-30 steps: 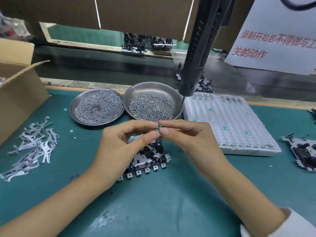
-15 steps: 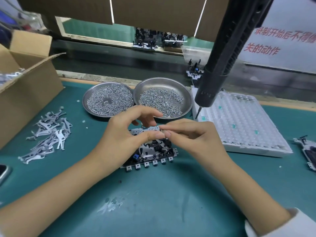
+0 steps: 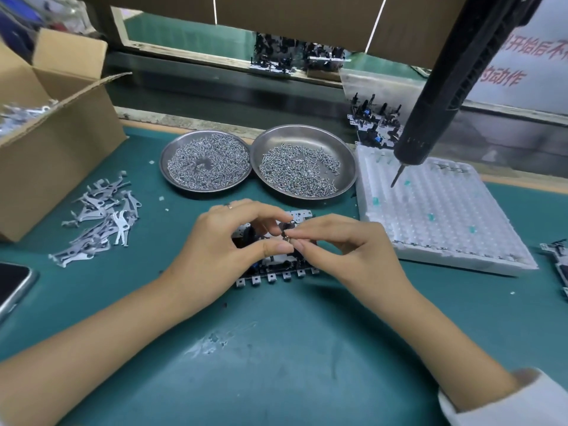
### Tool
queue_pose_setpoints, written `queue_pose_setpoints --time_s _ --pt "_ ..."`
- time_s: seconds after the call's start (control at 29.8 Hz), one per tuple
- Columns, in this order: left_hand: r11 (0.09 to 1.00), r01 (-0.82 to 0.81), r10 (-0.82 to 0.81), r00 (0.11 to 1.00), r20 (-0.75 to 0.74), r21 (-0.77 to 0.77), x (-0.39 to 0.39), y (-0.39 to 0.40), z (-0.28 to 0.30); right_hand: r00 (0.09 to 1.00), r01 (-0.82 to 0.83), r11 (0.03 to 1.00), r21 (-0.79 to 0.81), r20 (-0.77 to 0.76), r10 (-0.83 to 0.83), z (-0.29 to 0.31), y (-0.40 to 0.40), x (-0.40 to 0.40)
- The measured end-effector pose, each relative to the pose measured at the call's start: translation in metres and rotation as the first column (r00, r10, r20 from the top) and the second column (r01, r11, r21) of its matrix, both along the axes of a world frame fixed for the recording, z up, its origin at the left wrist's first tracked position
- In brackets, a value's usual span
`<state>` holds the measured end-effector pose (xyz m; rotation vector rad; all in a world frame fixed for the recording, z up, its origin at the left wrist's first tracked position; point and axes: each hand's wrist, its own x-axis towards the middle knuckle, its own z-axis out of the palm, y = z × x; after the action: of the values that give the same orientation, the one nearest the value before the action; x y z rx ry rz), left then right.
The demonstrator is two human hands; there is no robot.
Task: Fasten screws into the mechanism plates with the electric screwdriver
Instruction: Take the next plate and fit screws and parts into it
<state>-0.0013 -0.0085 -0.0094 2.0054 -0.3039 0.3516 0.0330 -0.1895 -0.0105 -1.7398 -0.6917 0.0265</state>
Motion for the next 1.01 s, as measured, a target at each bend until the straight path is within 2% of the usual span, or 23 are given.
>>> queue_pose_setpoints --time_s 0.1,0.2,0.3,0.44,0.57,0.74,0.87,0.94,1.01 --pt "0.998 -0.014 0.013 1.000 0.019 0.065 0.000 0.003 0.000 0.998 0.038 0.999 -0.015 0.052 -0.037 -0.005 0.002 0.000" --pt "0.998 -0.014 0.015 1.000 -0.015 0.060 -0.001 0.007 -0.002 0.986 0.084 0.995 -0.056 0.147 -0.075 -0.010 0.006 -0.001" --pt "1.000 -0.021 0.019 0.997 -0.080 -0.020 -0.003 0.013 -0.004 0.954 0.112 0.984 -0.138 0.293 -0.068 -0.015 0.010 -0.003" --pt "0.971 -0.107 0.087 0.991 -0.103 -0.213 -0.001 0.021 -0.004 0.895 0.125 0.967 -0.220 0.446 -0.014 -0.021 0.011 -0.003" --pt "0.959 -0.172 0.156 0.984 -0.088 -0.224 -0.002 0.020 -0.003 0.859 0.118 0.956 -0.268 0.510 0.037 -0.024 0.010 -0.001" --pt "0.984 -0.145 0.141 0.989 -0.045 -0.105 -0.006 0.017 -0.003 0.848 0.105 0.951 -0.290 0.525 0.067 -0.024 0.010 0.000" --pt "0.986 -0.083 0.078 0.996 0.040 0.143 -0.013 0.012 -0.005 0.846 0.078 0.941 -0.329 0.521 0.112 -0.022 0.009 0.000" --pt "0.954 -0.072 0.055 0.996 0.066 0.293 -0.015 0.009 -0.008 0.862 0.055 0.939 -0.340 0.490 0.127 -0.020 0.008 0.000" --pt "0.925 -0.065 0.041 0.997 0.072 0.374 -0.016 0.006 -0.012 0.892 0.045 0.942 -0.334 0.438 0.113 -0.018 0.007 -0.001"
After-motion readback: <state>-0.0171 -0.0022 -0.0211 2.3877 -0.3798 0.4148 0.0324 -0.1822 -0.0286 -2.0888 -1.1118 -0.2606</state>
